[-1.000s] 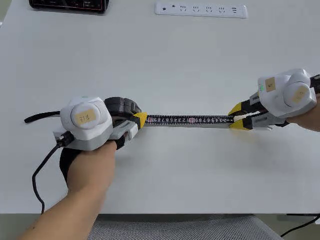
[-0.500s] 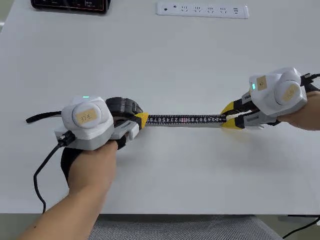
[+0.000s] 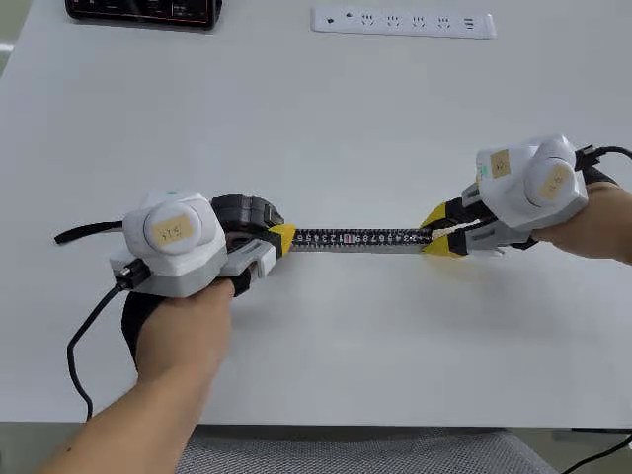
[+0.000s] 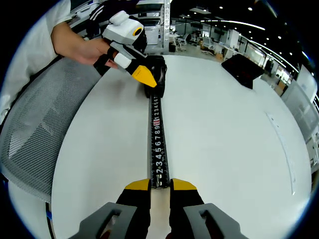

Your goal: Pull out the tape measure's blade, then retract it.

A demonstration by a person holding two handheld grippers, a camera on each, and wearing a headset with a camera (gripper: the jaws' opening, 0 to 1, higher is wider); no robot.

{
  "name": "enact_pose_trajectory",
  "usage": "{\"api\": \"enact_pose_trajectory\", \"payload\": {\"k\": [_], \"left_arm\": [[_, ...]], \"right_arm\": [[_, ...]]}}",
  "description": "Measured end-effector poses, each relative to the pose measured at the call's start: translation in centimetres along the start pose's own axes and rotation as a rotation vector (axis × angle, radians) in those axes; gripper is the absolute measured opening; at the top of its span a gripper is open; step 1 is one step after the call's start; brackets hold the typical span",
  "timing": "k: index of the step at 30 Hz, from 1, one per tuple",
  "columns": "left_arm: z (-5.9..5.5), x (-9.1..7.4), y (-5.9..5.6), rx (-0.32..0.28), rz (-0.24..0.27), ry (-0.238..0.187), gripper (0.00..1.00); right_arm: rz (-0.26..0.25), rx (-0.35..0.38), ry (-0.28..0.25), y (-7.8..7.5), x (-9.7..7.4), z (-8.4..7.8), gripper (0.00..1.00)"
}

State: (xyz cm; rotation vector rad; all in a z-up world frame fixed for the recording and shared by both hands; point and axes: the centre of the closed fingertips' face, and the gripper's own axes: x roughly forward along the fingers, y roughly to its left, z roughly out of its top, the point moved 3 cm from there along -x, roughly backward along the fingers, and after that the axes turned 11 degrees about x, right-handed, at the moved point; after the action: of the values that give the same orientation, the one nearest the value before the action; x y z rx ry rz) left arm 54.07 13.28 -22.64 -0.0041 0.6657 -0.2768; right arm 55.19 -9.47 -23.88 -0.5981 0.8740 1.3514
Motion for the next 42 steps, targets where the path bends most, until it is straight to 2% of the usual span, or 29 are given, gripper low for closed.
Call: {"api": "enact_pose_trajectory", "payload": {"k": [25,27,42], "left_arm": [[0.1,-0.1,0.1,-0.024,-0.017,-0.010,0.60],[0.1,-0.1,0.1,-0.026,-0.017,-0.012,0.60],[0.1,-0.1,0.2,-0.043,-0.028,-0.015,0.60]], "right_arm": [[0.026,0.017,-0.051,0.4,1.9,2.9,0.10],[0.032,0.024,-0.068,0.5,2.0,3.4,0.10],[0.051,0.014,-0.105,0.9,3.7,5.8,0.10]]}}
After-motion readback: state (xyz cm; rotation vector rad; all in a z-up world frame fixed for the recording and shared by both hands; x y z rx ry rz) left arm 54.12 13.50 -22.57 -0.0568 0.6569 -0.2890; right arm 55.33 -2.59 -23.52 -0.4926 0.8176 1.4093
